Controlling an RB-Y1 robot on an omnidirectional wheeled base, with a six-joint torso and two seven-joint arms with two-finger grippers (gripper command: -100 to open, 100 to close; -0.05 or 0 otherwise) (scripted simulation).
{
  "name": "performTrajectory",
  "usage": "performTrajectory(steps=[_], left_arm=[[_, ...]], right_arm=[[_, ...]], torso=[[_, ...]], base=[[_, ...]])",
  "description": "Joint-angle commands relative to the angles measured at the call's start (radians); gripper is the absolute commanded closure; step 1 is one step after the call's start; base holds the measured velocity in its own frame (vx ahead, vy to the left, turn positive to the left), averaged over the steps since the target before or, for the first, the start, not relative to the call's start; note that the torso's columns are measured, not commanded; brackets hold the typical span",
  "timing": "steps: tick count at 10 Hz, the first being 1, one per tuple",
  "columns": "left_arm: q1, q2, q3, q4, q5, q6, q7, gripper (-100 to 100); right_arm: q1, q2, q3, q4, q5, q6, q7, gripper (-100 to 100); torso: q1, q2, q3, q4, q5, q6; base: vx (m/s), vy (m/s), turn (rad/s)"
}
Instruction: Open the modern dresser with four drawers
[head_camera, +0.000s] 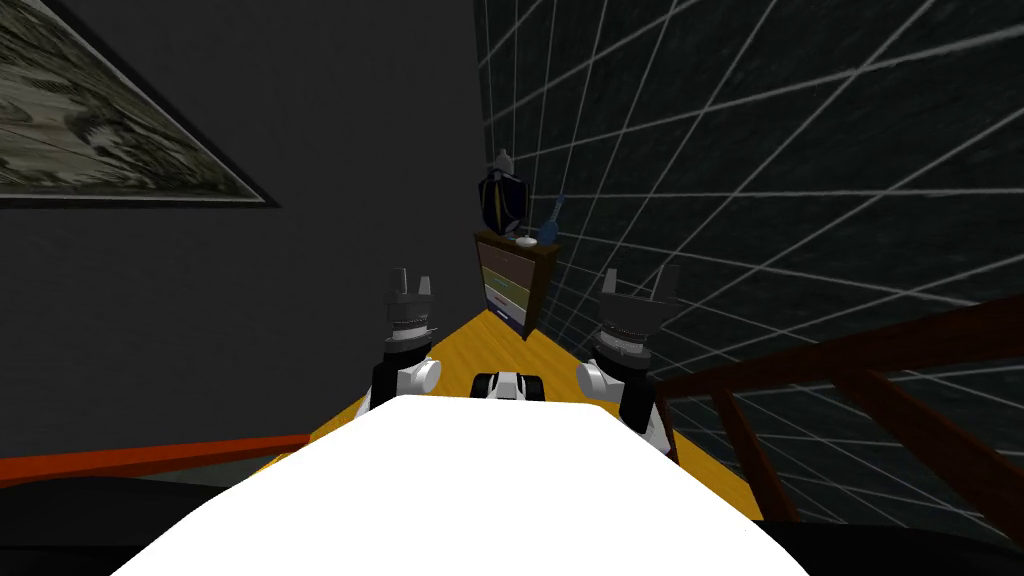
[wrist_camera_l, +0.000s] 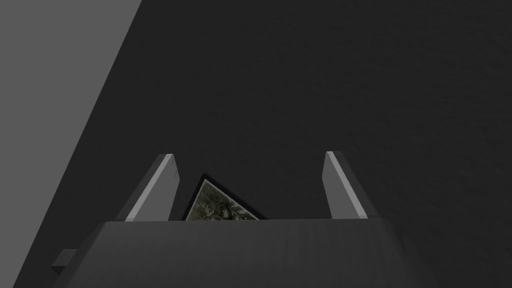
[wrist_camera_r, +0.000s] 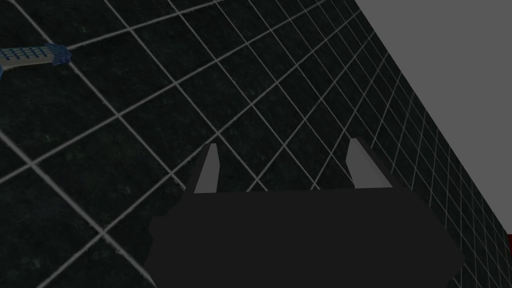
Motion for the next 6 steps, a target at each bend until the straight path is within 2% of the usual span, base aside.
performTrajectory(steps=[1,2,3,6], left_arm=[[-0.001,0.037,0.011,0.009,0.008,0.013,-0.002,-100],[-0.002,0.054,0.018,0.015,0.014,0.022,-0.003,-100],[-0.004,0.086,0.037,0.029,0.029,0.044,-0.006,-100],[-0.007,0.131,0.076,0.056,0.06,0.09,-0.012,-100]], right_arm=[[0.0,0.0,0.0,0.0,0.0,0.0,0.0,0],[0.0,0.0,0.0,0.0,0.0,0.0,0.0,0],[0.0,0.0,0.0,0.0,0.0,0.0,0.0,0],[0.0,0.0,0.0,0.0,0.0,0.0,0.0,0]], torso=[[0.0,0.074,-0.148,0.074,0.0,0.0],[0.001,0.107,-0.217,0.107,0.0,0.0],[0.001,0.117,-0.236,0.116,0.0,0.0],[0.001,0.12,-0.242,0.12,0.0,0.0]], base=[[0.015,0.007,-0.123],[0.012,0.015,-0.158],[0.02,0.023,-0.275],[0.025,0.039,-0.226]])
